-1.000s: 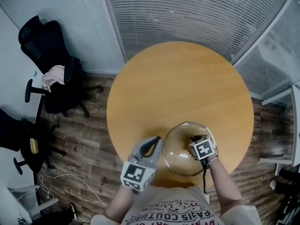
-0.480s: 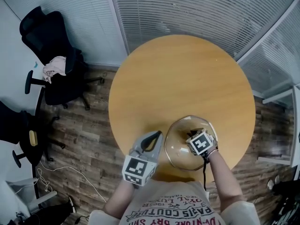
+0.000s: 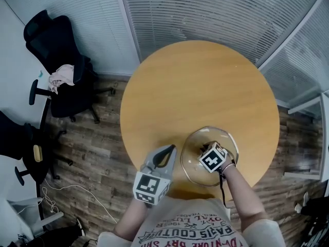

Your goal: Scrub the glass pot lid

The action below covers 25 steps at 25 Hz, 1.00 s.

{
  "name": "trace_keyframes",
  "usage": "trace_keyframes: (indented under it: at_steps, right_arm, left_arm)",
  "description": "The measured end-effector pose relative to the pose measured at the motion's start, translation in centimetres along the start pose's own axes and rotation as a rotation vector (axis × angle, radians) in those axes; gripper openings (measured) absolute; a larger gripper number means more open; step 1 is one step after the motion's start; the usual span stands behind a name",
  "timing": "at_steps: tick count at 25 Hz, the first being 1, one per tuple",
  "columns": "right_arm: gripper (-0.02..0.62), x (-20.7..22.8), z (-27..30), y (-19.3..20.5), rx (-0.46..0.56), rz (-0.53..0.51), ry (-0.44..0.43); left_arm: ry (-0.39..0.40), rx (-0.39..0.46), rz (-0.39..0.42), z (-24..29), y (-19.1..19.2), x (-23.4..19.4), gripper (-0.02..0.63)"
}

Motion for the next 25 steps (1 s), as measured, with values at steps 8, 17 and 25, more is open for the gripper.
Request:
trace_keyframes:
  at_steps: [8, 17, 25]
  right_arm:
    - [0.057, -2.8, 0.0, 0.2, 0.0, -0.251, 0.015]
    - [0.057, -5.1, -0.7, 1.7, 0.003, -0.34, -0.007]
    - [0.057, -7.2, -1.7, 4.7, 0.008, -0.417, -0.034]
  left_arm:
    - [-0.019, 0.004, 0.002, -0.9, 0.0, 0.7, 0.006]
    - [-0.102, 0.023, -0.031, -3.5, 0.3, 2.9, 0.008]
    - [-0.161, -0.017, -0.062, -6.1, 2.3, 6.6, 0.006]
Point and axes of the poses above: the fingertips, and each gripper's own axes: z forward along the fingers, x to its right, y out of its underside, the point moved 7 cm from there along -z, backward along the fingers, and after that the axes turned 3 degrees about y, right-handed, at the moved point
